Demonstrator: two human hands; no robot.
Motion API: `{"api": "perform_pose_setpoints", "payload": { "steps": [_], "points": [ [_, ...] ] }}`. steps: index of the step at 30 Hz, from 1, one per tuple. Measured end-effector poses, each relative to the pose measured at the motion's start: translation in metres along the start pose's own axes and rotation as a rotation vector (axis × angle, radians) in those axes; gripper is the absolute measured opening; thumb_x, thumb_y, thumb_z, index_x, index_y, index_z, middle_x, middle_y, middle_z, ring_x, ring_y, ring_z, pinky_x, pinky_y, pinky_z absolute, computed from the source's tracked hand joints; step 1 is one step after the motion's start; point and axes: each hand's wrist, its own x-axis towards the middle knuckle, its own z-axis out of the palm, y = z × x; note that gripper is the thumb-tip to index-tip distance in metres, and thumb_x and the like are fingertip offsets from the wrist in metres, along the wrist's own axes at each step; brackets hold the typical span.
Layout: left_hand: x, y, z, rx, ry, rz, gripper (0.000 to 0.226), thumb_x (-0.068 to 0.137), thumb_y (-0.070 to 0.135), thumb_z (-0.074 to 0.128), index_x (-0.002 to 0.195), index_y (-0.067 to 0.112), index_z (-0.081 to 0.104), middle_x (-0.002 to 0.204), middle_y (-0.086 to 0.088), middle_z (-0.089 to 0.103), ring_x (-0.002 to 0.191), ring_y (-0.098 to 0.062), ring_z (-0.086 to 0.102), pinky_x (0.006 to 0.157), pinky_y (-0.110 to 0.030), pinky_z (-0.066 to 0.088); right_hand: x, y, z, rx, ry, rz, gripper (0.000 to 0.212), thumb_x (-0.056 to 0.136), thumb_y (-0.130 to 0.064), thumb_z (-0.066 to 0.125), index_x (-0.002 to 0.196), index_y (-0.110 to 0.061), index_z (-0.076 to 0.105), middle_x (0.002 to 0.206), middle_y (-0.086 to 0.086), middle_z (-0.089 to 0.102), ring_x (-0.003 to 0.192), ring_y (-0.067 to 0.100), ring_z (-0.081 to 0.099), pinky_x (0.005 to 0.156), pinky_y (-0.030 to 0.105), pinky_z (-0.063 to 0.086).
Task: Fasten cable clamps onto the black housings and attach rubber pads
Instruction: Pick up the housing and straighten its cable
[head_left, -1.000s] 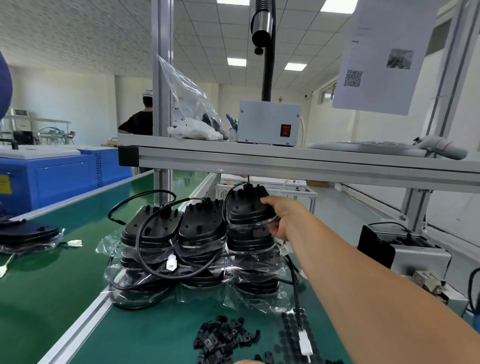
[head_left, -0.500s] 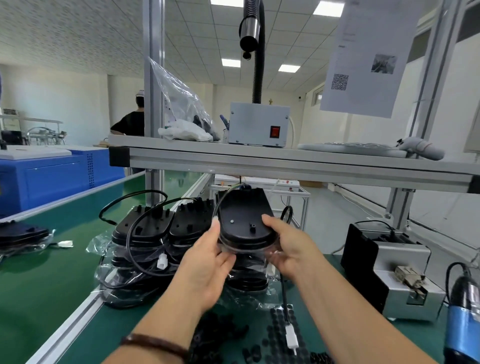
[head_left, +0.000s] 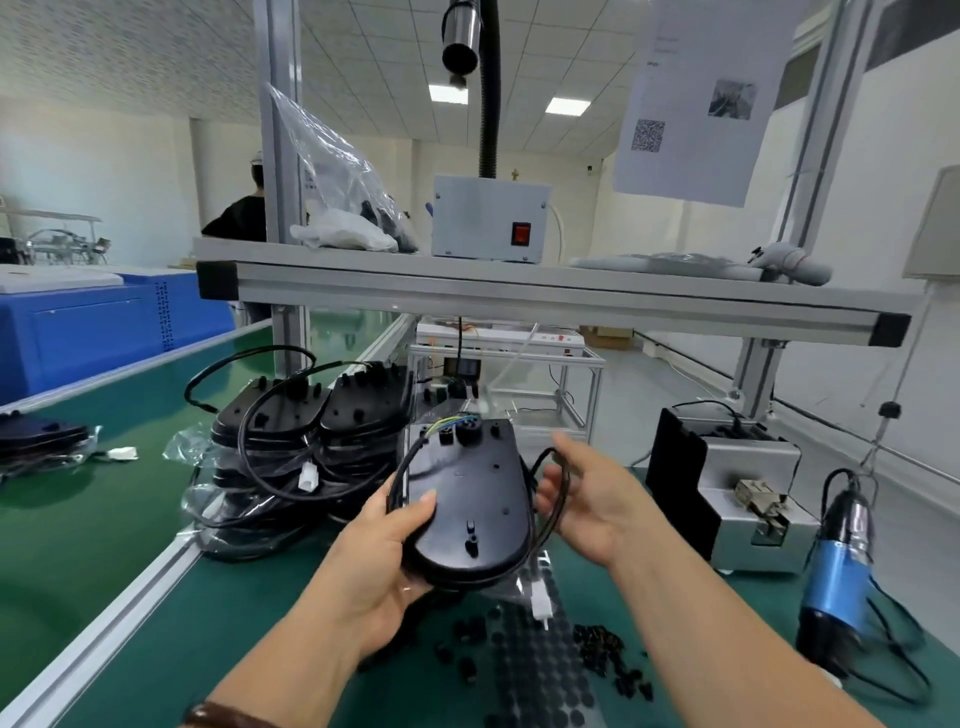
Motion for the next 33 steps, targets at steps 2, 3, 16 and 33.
{"api": "perform_pose_setpoints", "payload": {
  "steps": [2, 3, 16, 33],
  "points": [
    [-0.017, -0.005, -0.003, 0.006, -0.002, -0.034, 0.029, 0.091, 0.016, 0.057, 0.114, 0.033, 0.064, 0.108, 0.001, 0.073, 0.092, -0.020, 0.071, 0.067, -0.036, 0.057, -0.001, -0.004, -0.007, 0.000, 0.002, 0.013, 0.024, 0.096, -0.033, 0.056, 0.082, -0.013, 0.053, 0.058, 0.000, 0.044, 0.047, 0.011, 0.039, 0.042, 0.023, 0.041],
    [-0.026, -0.008, -0.004, 0.004, -0.003, -0.045, 0.029, 0.092, 0.016, 0.056, 0.113, 0.034, 0.065, 0.108, 0.002, 0.072, 0.091, -0.019, 0.072, 0.064, -0.035, 0.057, -0.004, -0.005, -0.010, -0.010, -0.008, 0.024, 0.028, 0.098, -0.037, 0.052, 0.080, -0.015, 0.050, 0.054, -0.002, 0.042, 0.043, 0.009, 0.037, 0.039, 0.020, 0.038],
    [-0.138, -0.050, -0.016, -0.055, 0.067, -0.099, 0.037, 0.087, 0.013, 0.058, 0.117, 0.035, 0.064, 0.107, 0.001, 0.073, 0.086, -0.020, 0.072, 0.058, -0.033, 0.057, -0.084, 0.037, -0.039, 0.021, 0.063, -0.089, 0.015, 0.099, -0.015, 0.050, 0.095, -0.009, 0.063, 0.053, -0.001, 0.047, 0.032, 0.005, 0.025, 0.032, 0.014, 0.018],
    [-0.158, -0.057, -0.032, 0.803, 0.284, -0.047, 0.060, 0.091, 0.051, 0.051, 0.144, 0.029, 0.036, 0.140, 0.002, 0.050, 0.128, -0.020, 0.048, 0.109, -0.038, 0.035, -0.160, 0.102, -0.076, 0.207, 0.154, -0.313, 0.024, 0.097, -0.019, 0.050, 0.109, -0.010, 0.069, 0.046, -0.004, 0.030, 0.035, 0.006, 0.021, 0.033, 0.018, 0.020]
  ]
}}
